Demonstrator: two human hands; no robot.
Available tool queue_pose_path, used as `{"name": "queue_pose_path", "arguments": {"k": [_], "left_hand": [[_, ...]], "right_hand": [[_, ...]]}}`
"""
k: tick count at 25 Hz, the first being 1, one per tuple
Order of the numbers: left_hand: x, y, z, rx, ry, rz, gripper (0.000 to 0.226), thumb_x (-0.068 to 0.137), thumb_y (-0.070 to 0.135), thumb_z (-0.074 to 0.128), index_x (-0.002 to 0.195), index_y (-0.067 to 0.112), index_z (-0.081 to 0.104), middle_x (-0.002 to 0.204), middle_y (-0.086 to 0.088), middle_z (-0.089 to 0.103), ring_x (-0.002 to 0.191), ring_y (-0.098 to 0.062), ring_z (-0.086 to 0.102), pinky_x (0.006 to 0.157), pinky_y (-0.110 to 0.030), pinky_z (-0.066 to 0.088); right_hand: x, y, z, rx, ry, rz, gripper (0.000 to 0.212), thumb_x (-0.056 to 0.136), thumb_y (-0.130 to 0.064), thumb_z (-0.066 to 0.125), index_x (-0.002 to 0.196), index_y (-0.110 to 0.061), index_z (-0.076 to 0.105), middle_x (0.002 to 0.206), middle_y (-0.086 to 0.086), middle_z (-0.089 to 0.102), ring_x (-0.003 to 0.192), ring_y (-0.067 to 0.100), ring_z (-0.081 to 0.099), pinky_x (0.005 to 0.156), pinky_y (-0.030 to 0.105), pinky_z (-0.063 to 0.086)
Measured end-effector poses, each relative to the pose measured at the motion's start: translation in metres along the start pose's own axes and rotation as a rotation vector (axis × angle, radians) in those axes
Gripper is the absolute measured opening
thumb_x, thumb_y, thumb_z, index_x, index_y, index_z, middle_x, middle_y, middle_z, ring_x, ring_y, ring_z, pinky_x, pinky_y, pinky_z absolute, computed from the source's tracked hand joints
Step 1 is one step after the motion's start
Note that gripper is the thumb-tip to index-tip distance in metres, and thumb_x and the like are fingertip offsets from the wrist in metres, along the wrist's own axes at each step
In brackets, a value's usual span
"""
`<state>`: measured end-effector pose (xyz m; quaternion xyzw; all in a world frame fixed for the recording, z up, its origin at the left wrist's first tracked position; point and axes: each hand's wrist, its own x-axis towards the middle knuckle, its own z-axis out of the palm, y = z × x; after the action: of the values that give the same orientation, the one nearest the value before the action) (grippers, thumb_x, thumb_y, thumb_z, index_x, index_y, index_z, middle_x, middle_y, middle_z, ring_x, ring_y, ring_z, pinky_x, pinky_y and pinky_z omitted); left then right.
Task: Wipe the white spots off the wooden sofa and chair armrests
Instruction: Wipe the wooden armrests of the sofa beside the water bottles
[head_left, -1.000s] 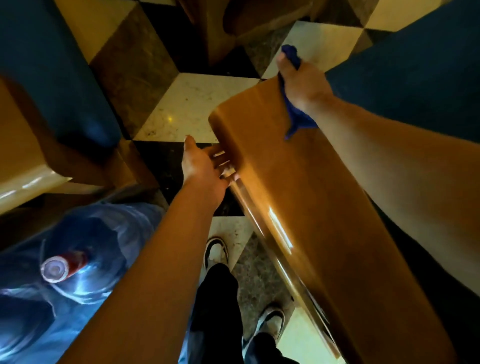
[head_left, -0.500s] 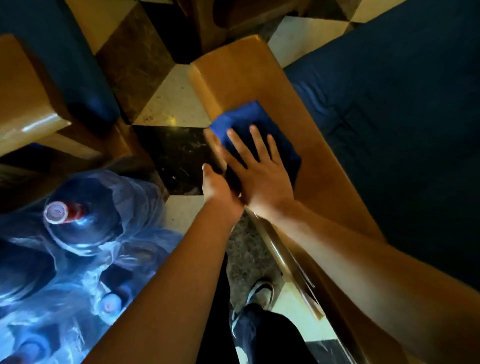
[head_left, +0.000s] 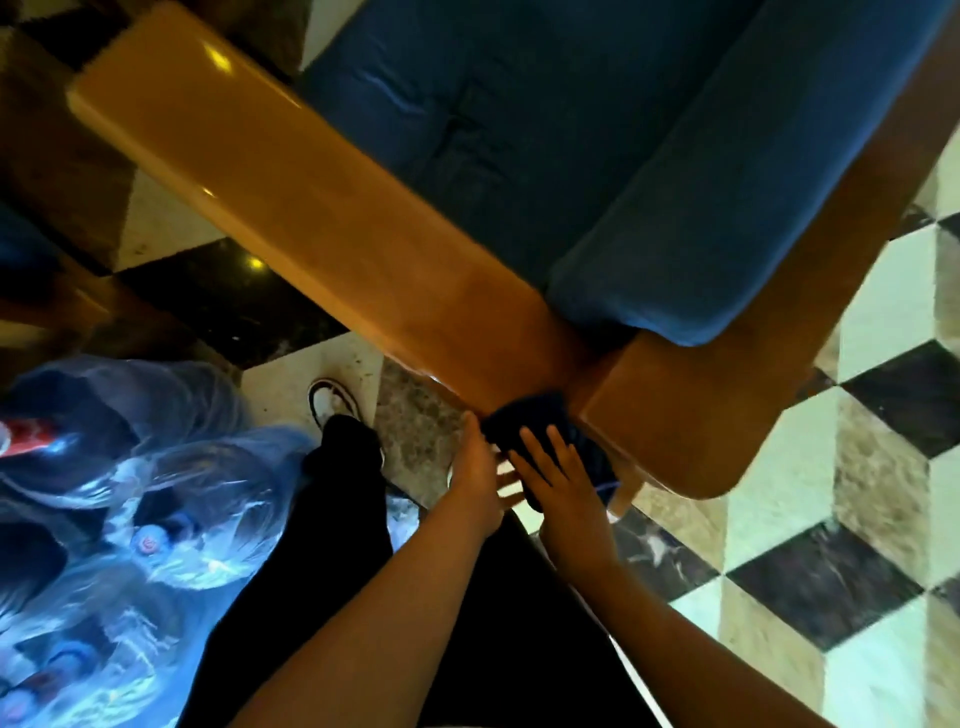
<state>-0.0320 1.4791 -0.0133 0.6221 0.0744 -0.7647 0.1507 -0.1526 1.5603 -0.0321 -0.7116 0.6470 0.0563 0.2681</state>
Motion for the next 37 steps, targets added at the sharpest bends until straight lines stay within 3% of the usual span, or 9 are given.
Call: {"name": "queue_pose_path", "arguments": {"k": [2,6,10,14,19,24,27,31,37], "left_hand": [[-0.013,-0.007,0.005,0.103,0.005,-0.027,0.067,0.096,0.068,0.043,0.131,0.015,0.062,0.133,-0.013,0.066,0.112,-0.032,0.064,0.103,-0.051,0.05],[-0.034,0.039,-0.016,0.022,-0.009,0.093,0.049,0.096,0.049,0.061,0.129,0.013,0.067,0.134,-0.016,0.067,0.118,-0.029,0.065,0.1,-0.042,0.053],[-0.067,0.13,-0.068,-0.069,0.222,0.345,0.056,0.082,0.049,0.076,0.118,0.006,0.072,0.112,-0.02,0.076,0.1,-0.035,0.073,0.09,-0.046,0.06],[-0.097,0.212,-0.132,-0.178,0.327,0.501,0.054,0.08,0.054,0.076,0.109,0.008,0.073,0.107,-0.017,0.076,0.097,-0.032,0.074,0.089,-0.046,0.061],[-0.126,0.296,-0.237,-0.562,0.23,0.617,0.031,0.096,0.016,0.067,0.12,-0.003,0.066,0.111,-0.027,0.072,0.093,-0.036,0.072,0.081,-0.046,0.06],[-0.155,0.344,-0.318,-0.763,0.187,0.652,0.029,0.085,0.003,0.074,0.113,-0.002,0.07,0.099,-0.024,0.075,0.085,-0.036,0.074,0.065,-0.039,0.059],[-0.164,0.363,-0.357,-0.89,0.145,0.708,0.028,0.082,0.003,0.075,0.109,0.005,0.073,0.1,-0.022,0.078,0.087,-0.035,0.076,0.063,-0.037,0.06],[-0.159,0.374,-0.386,-1.033,0.289,0.748,0.028,0.085,-0.004,0.071,0.111,0.004,0.067,0.091,-0.016,0.08,0.083,-0.03,0.078,0.063,-0.038,0.062],[-0.134,0.399,-0.421,-1.099,0.682,0.604,0.016,0.09,-0.005,0.068,0.097,0.01,0.067,0.086,-0.01,0.074,0.067,-0.016,0.074,0.057,-0.029,0.06]], "right_hand": [[0.001,-0.009,-0.019,0.222,-0.112,0.092,0.073,0.089,0.007,0.048,0.157,-0.017,0.037,0.171,0.007,0.02,0.155,0.025,-0.004,0.129,0.044,0.016],[0.04,-0.07,-0.065,0.568,-0.014,0.13,0.065,0.094,0.005,0.047,0.156,-0.008,0.035,0.167,0.009,0.026,0.155,0.019,0.016,0.122,0.015,0.006],[0.105,-0.165,-0.112,0.777,-0.08,0.023,0.069,0.092,0.007,0.056,0.155,-0.016,0.04,0.155,0.008,0.049,0.143,0.021,0.047,0.116,0.031,0.04],[0.172,-0.257,-0.142,0.83,-0.104,-0.179,0.068,0.087,0.004,0.058,0.146,-0.028,0.048,0.122,-0.009,0.066,0.114,-0.01,0.061,0.093,0.008,0.046],[0.265,-0.358,-0.171,0.852,-0.299,-0.19,0.072,0.087,0.021,0.052,0.15,-0.013,0.042,0.153,0.013,0.049,0.139,0.021,0.05,0.104,0.022,0.05],[0.342,-0.449,-0.168,0.634,-0.4,-0.085,0.045,0.099,-0.032,0.067,0.14,-0.017,0.058,0.137,-0.003,0.059,0.132,0.021,0.057,0.089,0.016,0.05],[0.373,-0.5,-0.159,0.614,-0.58,-0.025,0.03,0.098,-0.042,0.065,0.113,-0.016,0.072,0.1,0.0,0.077,0.092,0.016,0.075,0.075,0.033,0.059],[0.404,-0.549,-0.146,0.47,-0.577,-0.251,0.018,0.098,-0.023,0.068,0.082,-0.031,0.073,0.091,0.005,0.078,0.082,0.011,0.074,0.07,0.019,0.057],[0.495,-0.612,-0.127,0.339,-0.757,-0.419,0.01,0.099,-0.024,0.067,0.106,-0.026,0.074,0.112,0.009,0.076,0.108,0.029,0.07,0.097,0.055,0.055]]}}
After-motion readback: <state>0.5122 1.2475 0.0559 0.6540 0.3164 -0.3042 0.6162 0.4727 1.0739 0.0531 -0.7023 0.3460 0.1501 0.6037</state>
